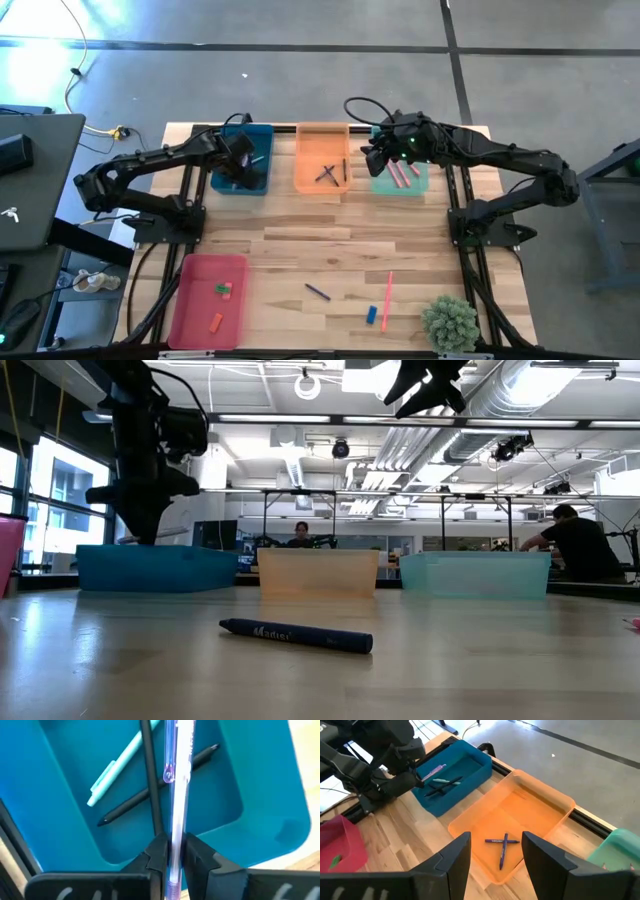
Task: Sort crayons/erasers/pens/pencils in bins
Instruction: Put the purple pen into the blue bin, then put the pink pencil into the light blue bin
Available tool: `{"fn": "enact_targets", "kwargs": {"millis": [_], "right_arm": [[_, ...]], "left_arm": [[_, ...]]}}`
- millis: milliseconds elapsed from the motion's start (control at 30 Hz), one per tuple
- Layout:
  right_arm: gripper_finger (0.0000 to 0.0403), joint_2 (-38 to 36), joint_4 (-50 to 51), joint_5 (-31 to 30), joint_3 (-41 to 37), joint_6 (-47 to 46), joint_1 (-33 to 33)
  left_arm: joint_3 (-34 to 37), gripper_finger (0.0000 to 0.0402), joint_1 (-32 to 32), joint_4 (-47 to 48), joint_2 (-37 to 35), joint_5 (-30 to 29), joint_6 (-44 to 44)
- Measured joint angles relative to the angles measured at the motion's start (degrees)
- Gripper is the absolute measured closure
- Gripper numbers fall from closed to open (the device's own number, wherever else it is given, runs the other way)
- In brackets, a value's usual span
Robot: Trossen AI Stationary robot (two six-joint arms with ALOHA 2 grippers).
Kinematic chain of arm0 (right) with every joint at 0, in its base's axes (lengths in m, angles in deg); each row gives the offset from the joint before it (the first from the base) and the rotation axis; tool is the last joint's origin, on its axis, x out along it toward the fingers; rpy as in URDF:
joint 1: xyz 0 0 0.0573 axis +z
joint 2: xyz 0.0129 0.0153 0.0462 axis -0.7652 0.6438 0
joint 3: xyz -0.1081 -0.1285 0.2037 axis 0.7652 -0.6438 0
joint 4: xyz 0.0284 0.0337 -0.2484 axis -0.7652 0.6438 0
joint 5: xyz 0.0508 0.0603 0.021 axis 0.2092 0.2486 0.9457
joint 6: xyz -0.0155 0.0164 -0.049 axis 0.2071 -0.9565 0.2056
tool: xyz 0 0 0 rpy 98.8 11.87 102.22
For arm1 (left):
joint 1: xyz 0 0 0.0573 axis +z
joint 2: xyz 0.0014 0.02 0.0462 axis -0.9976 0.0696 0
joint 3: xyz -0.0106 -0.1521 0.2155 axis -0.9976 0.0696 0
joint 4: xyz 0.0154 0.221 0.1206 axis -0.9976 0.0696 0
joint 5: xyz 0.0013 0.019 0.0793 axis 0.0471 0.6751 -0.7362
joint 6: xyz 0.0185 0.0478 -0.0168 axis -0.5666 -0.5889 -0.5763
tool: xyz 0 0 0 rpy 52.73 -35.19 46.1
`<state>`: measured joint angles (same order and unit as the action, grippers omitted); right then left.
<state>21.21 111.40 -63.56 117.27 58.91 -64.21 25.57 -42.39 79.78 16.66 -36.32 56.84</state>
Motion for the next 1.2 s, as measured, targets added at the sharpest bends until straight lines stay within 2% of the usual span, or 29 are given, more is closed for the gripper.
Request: {"fn": "enact_targets", "kwargs": {"millis": [300, 567, 800, 1067, 1200], "right_arm": [[0.0233, 0.0, 0.0, 0.0, 0.0, 1.8, 0.0], [0.0233, 0.0, 0.0, 0.0, 0.0, 3.0, 0.0], [0.0233, 0.0, 1.0, 0.0, 0.0, 3.0, 0.0], [0.0233, 0.0, 1.7, 0.0, 0.0, 2.4, 0.0], [0.0233, 0.0, 1.7, 1.4, 0.0, -0.4, 0.0]], "left_arm": [[0.0, 0.0374, 2.7, -4.6, 0.1, 1.4, -1.0], [0.0, 0.0366, 4.5, -4.7, 2.0, 2.2, -1.0], [0.0, 0.0340, 4.7, -4.7, 6.2, 3.0, -0.9], [0.0, 0.0291, 4.7, -4.7, 6.6, 3.4, -1.0], [-1.4, 0.0273, 5.1, -1.9, 6.6, 7.2, -2.2]]}}
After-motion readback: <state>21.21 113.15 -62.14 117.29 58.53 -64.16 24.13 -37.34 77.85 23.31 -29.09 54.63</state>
